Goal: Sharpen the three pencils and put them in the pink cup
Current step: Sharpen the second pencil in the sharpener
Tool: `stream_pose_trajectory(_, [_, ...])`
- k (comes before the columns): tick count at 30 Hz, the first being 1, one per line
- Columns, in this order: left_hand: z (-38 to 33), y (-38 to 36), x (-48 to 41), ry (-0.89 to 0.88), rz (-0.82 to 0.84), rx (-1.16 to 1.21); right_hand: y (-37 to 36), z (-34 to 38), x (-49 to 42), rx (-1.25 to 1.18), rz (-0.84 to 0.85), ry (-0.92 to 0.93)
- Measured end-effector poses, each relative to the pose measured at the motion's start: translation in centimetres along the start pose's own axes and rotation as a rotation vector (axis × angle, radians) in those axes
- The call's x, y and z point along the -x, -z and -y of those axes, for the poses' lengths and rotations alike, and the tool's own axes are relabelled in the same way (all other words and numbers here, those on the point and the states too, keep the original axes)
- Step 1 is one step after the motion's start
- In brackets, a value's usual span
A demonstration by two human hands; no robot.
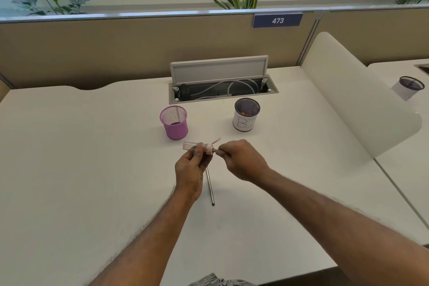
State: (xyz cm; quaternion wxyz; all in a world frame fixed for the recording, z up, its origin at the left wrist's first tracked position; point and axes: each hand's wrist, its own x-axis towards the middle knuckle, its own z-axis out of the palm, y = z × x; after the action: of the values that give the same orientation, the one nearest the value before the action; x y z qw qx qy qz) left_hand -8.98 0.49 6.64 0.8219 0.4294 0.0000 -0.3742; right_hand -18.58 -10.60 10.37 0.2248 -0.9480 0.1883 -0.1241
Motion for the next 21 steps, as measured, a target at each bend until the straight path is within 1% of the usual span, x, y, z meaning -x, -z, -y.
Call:
stream_pose_trajectory(1, [-0.1, 0.0, 0.0, -0.004, 0.013, -0.012, 0.3, 0.0, -0.3, -0.104, 0.049, -0.060])
stream_pose_trajectory(3, [-0.1, 0.2, 0.2, -0.007, 0.047, -0.030, 1.3, -0.1, -1.1, -0.354, 0.180, -0.239])
stream_pose_trajectory(6, [-0.2, 0.3, 0.4, 0.006, 0.102, -0.029, 2.5, -0.7, -1.6, -0.803, 0.492, -0.574])
stream_pose_trajectory(7, [-0.2, 0.3, 0.4, 0.006, 0.109, -0.033, 2.9, -0.8, -1.6, -0.887, 0.577, -0.638])
stream_pose_trajectory(8, [-0.2, 0.2, 0.5, 0.001, 0.109, -0.039, 3.2, -1.0, -1.7, -0.919, 0.622, -0.653])
stream_pose_trajectory(9, [-0.3, 0.2, 0.5, -0.007, 0.104, -0.044, 3.2, -1.0, -1.6, -0.916, 0.633, -0.633])
stream_pose_trajectory(11, [-0.3, -0.1, 0.4, -0.025, 0.076, -0.054, 3.1, -0.8, -1.5, -0.825, 0.567, -0.524])
stream_pose_trajectory(13, [-0.2, -0.2, 0.4, -0.034, 0.021, -0.059, 2.6, -0.5, -1.2, -0.608, 0.369, -0.380])
stream_pose_trajectory(14, [-0.2, -0.3, 0.4, -0.035, -0.012, -0.068, 2.2, -0.5, -0.9, -0.465, 0.240, -0.288])
stream_pose_trajectory(16, [-0.1, -0.5, 0.4, -0.032, -0.070, -0.090, 1.4, -0.8, 0.0, -0.081, -0.004, -0.017])
stream_pose_trajectory(17, [-0.1, -0.5, 0.4, -0.028, -0.091, -0.097, 1.0, -0.9, 0.5, 0.132, -0.085, 0.107])
stream_pose_trajectory(18, [0.0, -0.6, 0.5, -0.024, -0.108, -0.099, 0.6, -0.9, 0.9, 0.286, -0.145, 0.191])
stream_pose_trajectory(19, [0.2, -0.7, 0.5, -0.020, -0.120, -0.094, 0.2, -1.0, 1.2, 0.353, -0.183, 0.230])
stream_pose_trajectory(21, [0.4, -0.8, 0.7, -0.018, -0.133, -0.078, -0.4, -1.0, 1.5, 0.349, -0.222, 0.244])
